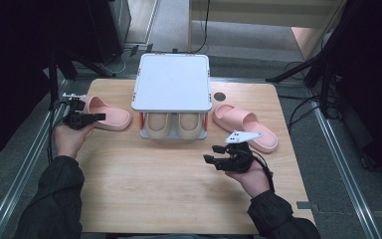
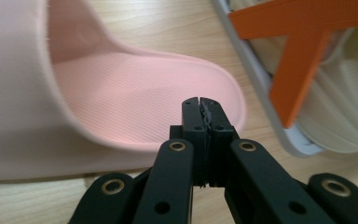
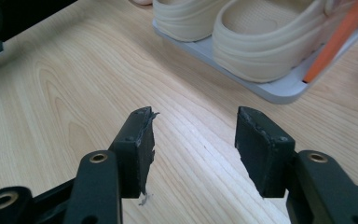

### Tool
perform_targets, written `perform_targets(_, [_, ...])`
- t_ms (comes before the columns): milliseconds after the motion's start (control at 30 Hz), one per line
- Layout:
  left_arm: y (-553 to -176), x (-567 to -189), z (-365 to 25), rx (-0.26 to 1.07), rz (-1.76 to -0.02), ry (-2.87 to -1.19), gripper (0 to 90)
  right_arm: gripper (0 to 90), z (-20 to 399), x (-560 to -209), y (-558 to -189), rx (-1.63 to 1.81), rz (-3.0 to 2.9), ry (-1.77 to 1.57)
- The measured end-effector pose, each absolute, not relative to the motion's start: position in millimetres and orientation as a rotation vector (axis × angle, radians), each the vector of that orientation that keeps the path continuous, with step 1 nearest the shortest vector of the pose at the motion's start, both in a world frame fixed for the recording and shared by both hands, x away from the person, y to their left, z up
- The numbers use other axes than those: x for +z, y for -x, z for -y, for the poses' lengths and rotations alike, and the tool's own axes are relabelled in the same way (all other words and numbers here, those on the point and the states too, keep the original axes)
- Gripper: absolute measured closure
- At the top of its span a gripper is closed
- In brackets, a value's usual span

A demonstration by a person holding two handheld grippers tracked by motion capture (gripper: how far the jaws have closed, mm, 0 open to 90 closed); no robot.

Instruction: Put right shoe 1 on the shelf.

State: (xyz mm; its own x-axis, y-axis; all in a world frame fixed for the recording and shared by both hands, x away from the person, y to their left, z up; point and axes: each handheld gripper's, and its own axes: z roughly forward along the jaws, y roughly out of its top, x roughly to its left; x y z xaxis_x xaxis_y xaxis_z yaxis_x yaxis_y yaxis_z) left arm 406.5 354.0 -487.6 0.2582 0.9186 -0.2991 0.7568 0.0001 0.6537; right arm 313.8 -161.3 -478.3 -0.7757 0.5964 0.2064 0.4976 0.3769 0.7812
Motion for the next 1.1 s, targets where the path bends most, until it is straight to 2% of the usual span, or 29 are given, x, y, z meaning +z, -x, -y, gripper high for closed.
perform_targets(167, [-413.6,-494.9,-360.8,0.301,-1.578,-1.823,89.5,47.5,169.5,-478.0,-309.4,1.368,-2.488,-1.037])
perform_targets(533, [-421.9,-510.8,-367.3,0.277,-1.623,-1.775,89.5,47.3,172.9,-479.4,-307.0,1.364,-2.481,-1.046])
perform_targets(1100, [-410.0,-512.6,-374.1,0.273,-1.625,-1.758,89.5,46.9,163.9,-480.5,-314.7,1.363,-2.504,-1.026])
